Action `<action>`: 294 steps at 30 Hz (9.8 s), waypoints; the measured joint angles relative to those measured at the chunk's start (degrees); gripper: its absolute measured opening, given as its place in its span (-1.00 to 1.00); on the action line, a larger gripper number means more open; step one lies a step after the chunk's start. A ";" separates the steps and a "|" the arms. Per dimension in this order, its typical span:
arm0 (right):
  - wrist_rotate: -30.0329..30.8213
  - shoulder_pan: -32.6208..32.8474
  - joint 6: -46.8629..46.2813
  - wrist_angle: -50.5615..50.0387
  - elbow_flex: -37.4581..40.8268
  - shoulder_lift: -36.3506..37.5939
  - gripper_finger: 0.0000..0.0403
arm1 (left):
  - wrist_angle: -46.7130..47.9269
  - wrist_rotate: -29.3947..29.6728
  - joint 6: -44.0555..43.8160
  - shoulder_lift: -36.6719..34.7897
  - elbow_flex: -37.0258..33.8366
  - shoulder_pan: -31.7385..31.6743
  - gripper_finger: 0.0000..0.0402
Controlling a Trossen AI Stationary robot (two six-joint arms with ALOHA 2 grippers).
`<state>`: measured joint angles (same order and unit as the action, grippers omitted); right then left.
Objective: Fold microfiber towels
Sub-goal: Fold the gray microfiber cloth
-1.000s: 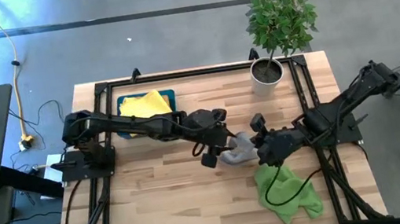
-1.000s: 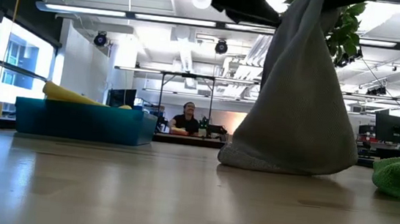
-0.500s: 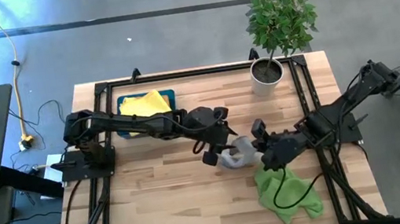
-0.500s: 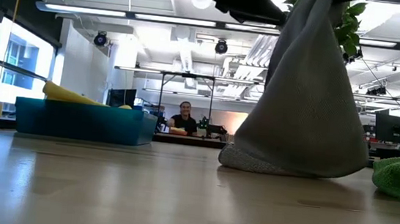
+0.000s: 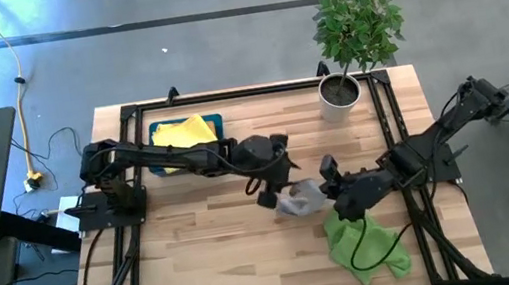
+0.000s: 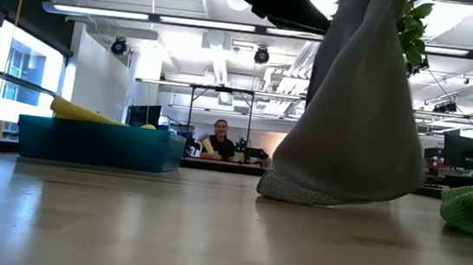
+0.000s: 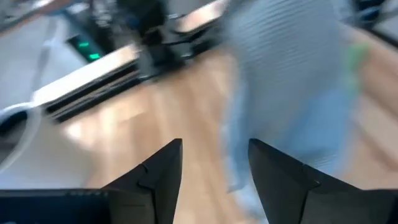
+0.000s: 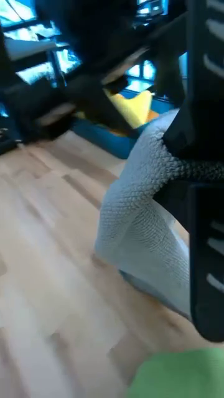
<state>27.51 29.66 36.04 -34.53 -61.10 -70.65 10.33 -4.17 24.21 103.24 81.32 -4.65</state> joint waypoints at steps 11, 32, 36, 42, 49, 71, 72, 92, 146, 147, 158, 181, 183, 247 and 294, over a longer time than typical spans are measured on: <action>1.72 1.88 0.44 2.52 0.00 0.00 -1.00 | 0.98 -17.02 -0.05 -0.11 0.02 -1.24 -0.14; 1.31 4.42 3.44 6.61 0.02 0.00 -1.00 | 1.81 -16.14 1.94 -0.07 0.02 -0.58 -0.14; 1.57 3.99 3.46 6.61 0.02 0.00 -1.00 | 1.75 -26.28 1.91 -0.07 0.02 0.23 -0.14; 1.11 4.23 3.47 7.66 0.02 0.00 -1.00 | 0.83 -19.79 1.48 -0.07 0.02 0.74 -0.14; -0.38 5.83 3.44 8.71 0.02 0.00 -1.00 | 0.99 -8.82 2.16 -0.07 0.02 0.37 -0.14; 7.06 4.47 7.50 11.64 0.02 0.02 -1.00 | 1.04 -24.22 0.98 -0.04 0.02 2.30 -0.14; 7.46 4.47 7.99 12.10 0.02 0.00 -1.00 | 1.73 -24.07 1.02 -0.06 0.02 2.30 -0.14; 11.71 4.49 13.05 18.54 0.04 0.02 -1.00 | 6.62 -10.22 -5.14 -0.04 0.02 2.30 -0.14; 22.34 -27.68 -8.60 1.73 0.12 -4.24 -1.00 | 30.47 48.48 12.75 -0.52 9.18 -12.73 -1.00; 22.09 -28.46 -7.48 2.25 0.12 -4.25 -1.00 | 30.43 48.85 11.81 -0.52 9.36 -13.16 -1.00; -3.06 -25.61 -36.11 -10.21 0.09 -13.11 -1.00 | 38.19 22.09 -11.37 1.89 1.79 -9.15 -1.00; -44.81 -11.85 -65.52 -11.77 -7.13 -25.18 -0.26 | 35.95 15.88 -23.98 6.42 -7.28 8.96 -1.00; -39.75 -10.84 -64.04 -12.00 -7.93 -25.18 -0.21 | 36.17 13.63 -24.05 7.12 -7.27 9.18 -1.00; -4.96 -21.32 -63.64 13.20 14.77 -25.31 -0.58 | 39.99 18.72 -24.08 7.87 -6.16 14.92 -0.26; -12.76 -28.03 -57.69 13.71 10.49 -31.27 -0.58 | 51.49 23.77 -27.46 7.26 2.03 17.92 -0.33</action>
<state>14.75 1.63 -21.65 -20.82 -50.61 -101.92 61.82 19.60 -3.25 110.50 83.35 13.27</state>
